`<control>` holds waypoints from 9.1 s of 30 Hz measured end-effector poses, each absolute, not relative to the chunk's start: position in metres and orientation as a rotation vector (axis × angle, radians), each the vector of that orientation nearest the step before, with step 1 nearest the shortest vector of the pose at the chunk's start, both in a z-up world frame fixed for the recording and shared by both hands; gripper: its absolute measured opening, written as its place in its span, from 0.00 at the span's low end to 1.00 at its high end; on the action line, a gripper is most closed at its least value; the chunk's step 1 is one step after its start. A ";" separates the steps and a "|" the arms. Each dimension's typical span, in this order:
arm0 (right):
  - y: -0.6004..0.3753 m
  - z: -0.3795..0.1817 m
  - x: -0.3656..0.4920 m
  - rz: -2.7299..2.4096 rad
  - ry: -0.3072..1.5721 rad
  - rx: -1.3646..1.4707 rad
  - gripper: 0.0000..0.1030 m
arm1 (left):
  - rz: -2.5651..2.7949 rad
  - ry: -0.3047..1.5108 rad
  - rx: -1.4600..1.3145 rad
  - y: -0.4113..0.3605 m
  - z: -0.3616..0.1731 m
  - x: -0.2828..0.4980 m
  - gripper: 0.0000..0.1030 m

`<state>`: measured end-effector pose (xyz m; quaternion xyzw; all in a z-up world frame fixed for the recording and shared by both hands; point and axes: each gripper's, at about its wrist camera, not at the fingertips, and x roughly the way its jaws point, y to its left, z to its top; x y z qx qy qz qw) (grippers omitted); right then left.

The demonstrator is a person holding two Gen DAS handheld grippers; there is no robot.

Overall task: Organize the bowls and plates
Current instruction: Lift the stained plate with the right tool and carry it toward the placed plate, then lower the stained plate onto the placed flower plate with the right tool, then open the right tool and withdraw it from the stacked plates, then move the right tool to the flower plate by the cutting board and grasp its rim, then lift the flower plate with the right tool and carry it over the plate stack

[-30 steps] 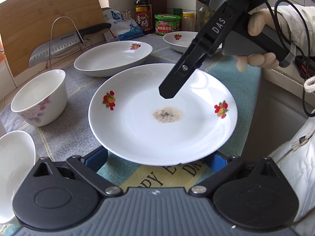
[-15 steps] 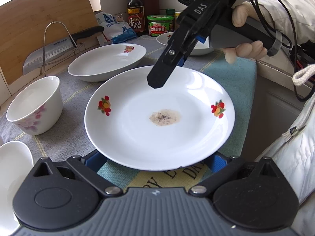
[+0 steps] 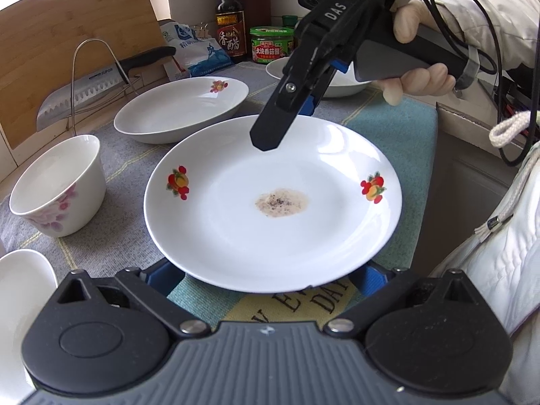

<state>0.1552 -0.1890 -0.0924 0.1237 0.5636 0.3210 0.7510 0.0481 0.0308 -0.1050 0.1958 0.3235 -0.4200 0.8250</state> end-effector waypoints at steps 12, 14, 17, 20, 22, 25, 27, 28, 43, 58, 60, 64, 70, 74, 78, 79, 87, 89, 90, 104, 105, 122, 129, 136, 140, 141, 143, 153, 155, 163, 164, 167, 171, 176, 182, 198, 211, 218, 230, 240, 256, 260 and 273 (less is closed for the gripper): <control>-0.211 -0.069 0.148 0.689 1.171 0.275 1.00 | -0.911 0.673 0.444 0.012 -0.082 0.052 0.98; -0.218 -0.065 0.147 0.680 1.157 0.274 1.00 | -0.919 0.670 0.446 0.005 -0.078 0.054 0.98; -0.231 -0.058 0.145 0.663 1.137 0.274 1.00 | -0.933 0.663 0.445 -0.006 -0.075 0.057 0.98; -0.246 -0.052 0.143 0.639 1.117 0.276 1.00 | -0.951 0.651 0.454 -0.020 -0.073 0.063 0.98; -0.257 -0.048 0.142 0.624 1.103 0.275 1.00 | -0.961 0.641 0.462 -0.030 -0.072 0.066 0.98; -0.275 -0.043 0.142 0.601 1.084 0.279 1.00 | -0.981 0.634 0.462 -0.047 -0.071 0.075 0.98; -0.286 -0.040 0.142 0.586 1.072 0.278 1.00 | -0.994 0.632 0.458 -0.059 -0.070 0.080 0.98; -0.292 -0.040 0.142 0.578 1.066 0.278 1.00 | -1.000 0.630 0.459 -0.065 -0.070 0.083 0.98; -0.383 -0.044 0.157 0.496 1.032 0.318 1.00 | -1.044 0.630 0.464 -0.150 -0.079 0.120 0.98; -0.427 -0.069 0.176 0.496 1.047 0.369 1.00 | -1.029 0.676 0.488 -0.190 -0.092 0.144 0.98; -0.429 -0.071 0.178 0.496 1.051 0.375 1.00 | -1.026 0.677 0.495 -0.192 -0.093 0.146 0.98; -0.433 -0.076 0.179 0.496 1.057 0.383 1.00 | -1.026 0.689 0.495 -0.194 -0.095 0.149 0.98; -0.435 -0.079 0.178 0.485 1.059 0.393 1.00 | -1.034 0.696 0.501 -0.197 -0.097 0.154 0.98; -0.437 -0.079 0.177 0.478 1.053 0.395 1.00 | -1.038 0.708 0.494 -0.199 -0.099 0.157 0.98; -0.438 -0.078 0.174 0.466 1.055 0.393 1.00 | -1.048 0.705 0.499 -0.201 -0.101 0.157 0.98; -0.438 -0.078 0.174 0.465 1.056 0.387 1.00 | -1.049 0.704 0.499 -0.201 -0.102 0.157 0.98; -0.440 -0.076 0.166 0.439 1.059 0.377 1.00 | -1.052 0.699 0.501 -0.204 -0.101 0.157 0.98; -0.440 -0.076 0.163 0.426 1.061 0.378 1.00 | -1.055 0.697 0.502 -0.204 -0.101 0.157 0.98; -0.440 -0.077 0.162 0.419 1.062 0.376 1.00 | -1.058 0.697 0.501 -0.204 -0.102 0.157 0.98; -0.442 -0.063 0.152 0.359 1.038 0.334 1.00 | -1.048 0.693 0.513 -0.203 -0.101 0.157 0.98; -0.441 -0.062 0.151 0.355 1.037 0.332 1.00 | -1.048 0.694 0.515 -0.204 -0.102 0.157 0.98; -0.426 -0.056 0.138 0.289 1.035 0.210 1.00 | -0.995 0.678 0.449 -0.193 -0.090 0.145 0.98; -0.423 -0.059 0.132 0.237 1.053 0.189 1.00 | -0.978 0.674 0.405 -0.185 -0.082 0.140 0.98; -0.414 -0.048 0.121 0.194 0.999 0.120 1.00 | -0.939 0.663 0.368 -0.173 -0.077 0.134 0.98; -0.401 -0.038 0.112 0.145 0.929 0.026 1.00 | -0.889 0.653 0.337 -0.163 -0.073 0.130 0.98; -0.397 -0.036 0.110 0.137 0.913 0.008 1.00 | -0.872 0.650 0.329 -0.160 -0.072 0.128 0.99; -0.390 -0.032 0.106 0.113 0.875 -0.018 1.00 | -0.835 0.645 0.321 -0.156 -0.070 0.125 0.99; -0.359 -0.028 0.105 0.115 0.757 -0.059 1.00 | -0.571 0.715 0.230 -0.125 -0.073 0.118 0.99; -0.352 -0.027 0.110 0.138 0.742 -0.050 1.00 | -0.497 0.739 0.216 -0.117 -0.074 0.119 0.99; -0.321 -0.030 0.126 0.216 0.748 -0.044 1.00 | -0.341 0.811 0.203 -0.084 -0.090 0.127 0.99; -0.316 -0.031 0.126 0.216 0.749 -0.049 1.00 | -0.341 0.814 0.200 -0.082 -0.093 0.129 0.99; -0.303 -0.032 0.124 0.204 0.763 -0.062 1.00 | -0.343 0.820 0.196 -0.078 -0.103 0.137 0.99; -0.290 -0.029 0.120 0.201 0.772 -0.078 1.00 | -0.367 0.816 0.183 -0.076 -0.112 0.149 0.99; -0.283 -0.027 0.121 0.195 0.783 -0.097 1.00 | -0.387 0.820 0.176 -0.076 -0.121 0.167 0.99; -0.280 -0.030 0.135 0.233 0.800 -0.083 1.00 | -0.393 0.793 0.175 -0.076 -0.123 0.180 1.00; -0.249 -0.048 0.219 0.451 0.884 -0.159 1.00 | -0.403 0.776 0.176 -0.079 -0.125 0.192 1.00; -0.238 -0.078 0.296 0.568 1.001 -0.157 1.00 | -0.406 0.758 0.175 -0.079 -0.126 0.193 1.00; -0.237 -0.089 0.326 0.641 1.041 -0.119 1.00 | -0.403 0.750 0.174 -0.081 -0.128 0.191 0.99; -0.229 -0.101 0.360 0.759 1.103 -0.058 0.84 | -0.403 0.743 0.190 -0.084 -0.127 0.189 0.99; -0.231 -0.100 0.360 0.791 1.119 -0.014 0.82 | -0.401 0.746 0.212 -0.086 -0.126 0.188 0.98; -0.249 -0.073 0.323 0.758 1.069 0.016 0.82 | -0.447 0.706 0.291 -0.090 -0.104 0.166 0.97; -0.257 -0.064 0.309 0.739 1.047 0.025 0.82 | -0.471 0.689 0.313 -0.095 -0.096 0.158 0.97; -0.304 -0.038 0.260 0.625 0.983 0.049 0.82 | -0.579 0.637 0.345 -0.130 -0.075 0.132 0.97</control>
